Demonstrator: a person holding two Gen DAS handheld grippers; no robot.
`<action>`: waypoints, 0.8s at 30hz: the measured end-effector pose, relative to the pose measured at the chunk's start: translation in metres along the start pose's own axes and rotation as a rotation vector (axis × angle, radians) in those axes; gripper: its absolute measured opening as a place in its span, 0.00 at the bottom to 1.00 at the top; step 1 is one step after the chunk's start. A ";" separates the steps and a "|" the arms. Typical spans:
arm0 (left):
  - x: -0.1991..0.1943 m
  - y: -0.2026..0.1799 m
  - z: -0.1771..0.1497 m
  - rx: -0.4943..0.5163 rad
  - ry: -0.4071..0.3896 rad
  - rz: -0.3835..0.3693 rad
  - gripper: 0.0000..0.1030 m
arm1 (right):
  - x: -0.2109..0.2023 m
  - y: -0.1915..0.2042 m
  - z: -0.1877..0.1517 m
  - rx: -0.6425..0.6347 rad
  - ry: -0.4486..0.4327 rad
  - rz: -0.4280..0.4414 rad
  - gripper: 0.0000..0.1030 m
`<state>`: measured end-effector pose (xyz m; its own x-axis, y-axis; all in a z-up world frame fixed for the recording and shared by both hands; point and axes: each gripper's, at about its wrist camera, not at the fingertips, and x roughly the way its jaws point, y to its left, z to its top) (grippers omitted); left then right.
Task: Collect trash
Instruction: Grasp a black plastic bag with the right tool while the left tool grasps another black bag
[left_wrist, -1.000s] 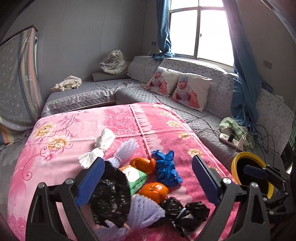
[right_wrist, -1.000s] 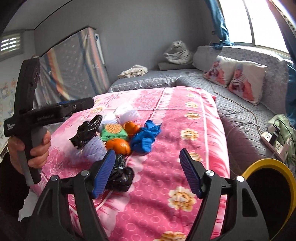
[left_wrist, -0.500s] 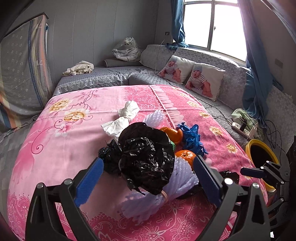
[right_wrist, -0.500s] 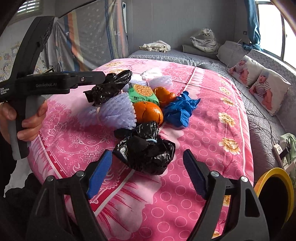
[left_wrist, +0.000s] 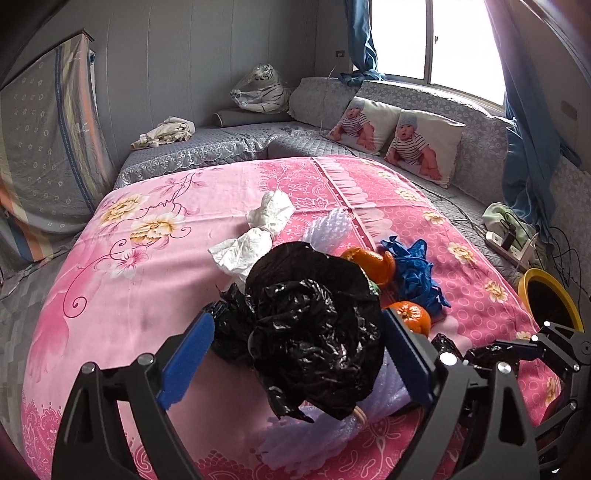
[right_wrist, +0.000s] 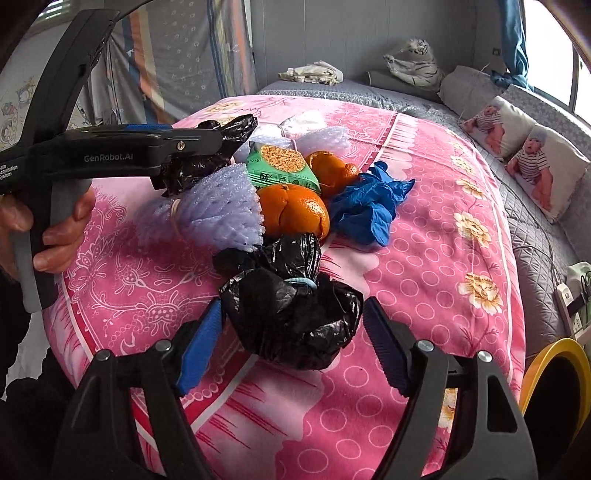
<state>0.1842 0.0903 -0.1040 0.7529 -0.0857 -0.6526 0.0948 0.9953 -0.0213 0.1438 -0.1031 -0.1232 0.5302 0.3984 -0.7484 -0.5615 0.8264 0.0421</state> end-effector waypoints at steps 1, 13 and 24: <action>0.002 0.002 0.000 -0.004 0.003 0.000 0.85 | 0.002 0.001 0.001 -0.006 0.005 0.003 0.67; 0.035 0.036 0.006 -0.084 0.085 0.053 0.40 | 0.032 -0.001 0.025 -0.002 0.086 0.041 0.38; 0.047 0.082 0.025 -0.184 0.068 0.137 0.23 | 0.073 -0.015 0.086 0.034 0.116 0.066 0.32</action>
<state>0.2443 0.1671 -0.1174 0.7046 0.0480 -0.7080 -0.1299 0.9896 -0.0623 0.2456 -0.0519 -0.1213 0.4143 0.4055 -0.8148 -0.5697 0.8137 0.1153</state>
